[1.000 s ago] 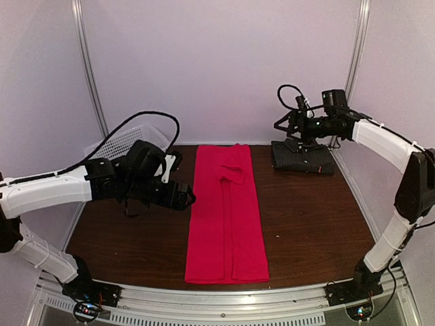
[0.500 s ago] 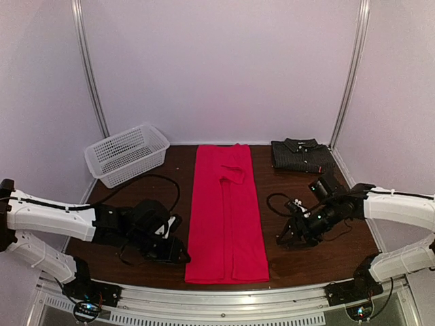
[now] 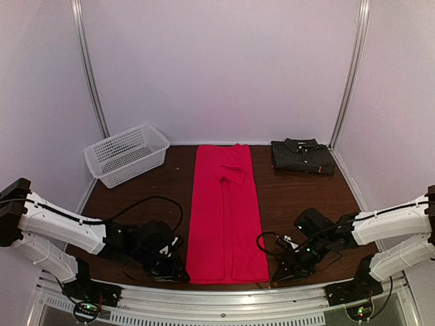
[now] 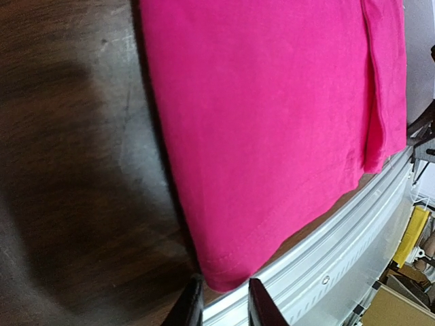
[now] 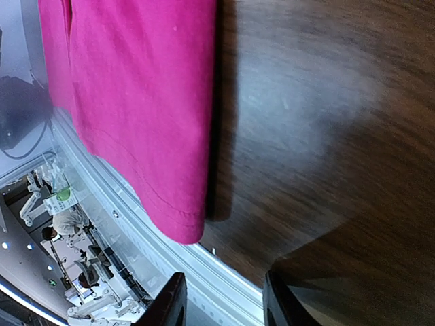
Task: Fold and stack the mixed laundry pile
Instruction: Pick up the rectangle-folded T-shirt from the center of the board.
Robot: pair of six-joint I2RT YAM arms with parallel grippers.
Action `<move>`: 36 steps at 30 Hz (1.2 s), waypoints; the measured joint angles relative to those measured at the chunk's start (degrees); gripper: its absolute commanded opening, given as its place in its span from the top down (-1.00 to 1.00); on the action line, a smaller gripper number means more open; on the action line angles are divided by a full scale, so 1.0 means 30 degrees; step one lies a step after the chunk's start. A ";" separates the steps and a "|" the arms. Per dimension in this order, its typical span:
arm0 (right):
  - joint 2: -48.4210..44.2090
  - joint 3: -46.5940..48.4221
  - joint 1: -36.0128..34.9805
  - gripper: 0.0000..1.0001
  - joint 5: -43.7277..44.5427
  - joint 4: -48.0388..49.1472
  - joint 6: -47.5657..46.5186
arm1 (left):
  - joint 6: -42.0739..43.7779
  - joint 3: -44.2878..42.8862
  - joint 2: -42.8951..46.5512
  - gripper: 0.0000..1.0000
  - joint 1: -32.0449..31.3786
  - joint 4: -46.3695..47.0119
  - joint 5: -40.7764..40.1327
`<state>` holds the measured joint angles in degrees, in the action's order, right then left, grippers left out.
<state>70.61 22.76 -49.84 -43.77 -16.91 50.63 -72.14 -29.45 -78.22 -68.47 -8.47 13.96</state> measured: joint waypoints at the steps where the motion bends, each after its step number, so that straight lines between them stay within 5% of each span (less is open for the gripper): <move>1: 0.0270 0.0007 -0.0248 0.23 0.0073 0.0423 0.0189 | -0.0073 0.0160 -0.0007 0.52 0.0000 0.0240 0.0029; 14: 0.2317 0.0452 -0.1049 0.36 0.0277 0.3701 0.1268 | -0.0138 0.0765 -0.0583 0.60 -0.0087 0.2113 0.0568; 24: 0.3264 0.0831 -0.1756 0.99 0.0838 0.4255 0.1639 | 0.0386 0.0823 -0.0765 1.00 -0.0109 0.2346 0.0539; 36: 0.2222 0.2004 -0.2149 1.00 0.1268 0.2812 0.1020 | 0.1770 -0.0270 0.0321 1.00 -0.0466 0.1093 -0.0138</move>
<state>77.28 28.77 -56.29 -39.97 -8.47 53.69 -66.83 -30.26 -77.25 -69.87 -5.19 13.54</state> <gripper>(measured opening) 0.022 0.023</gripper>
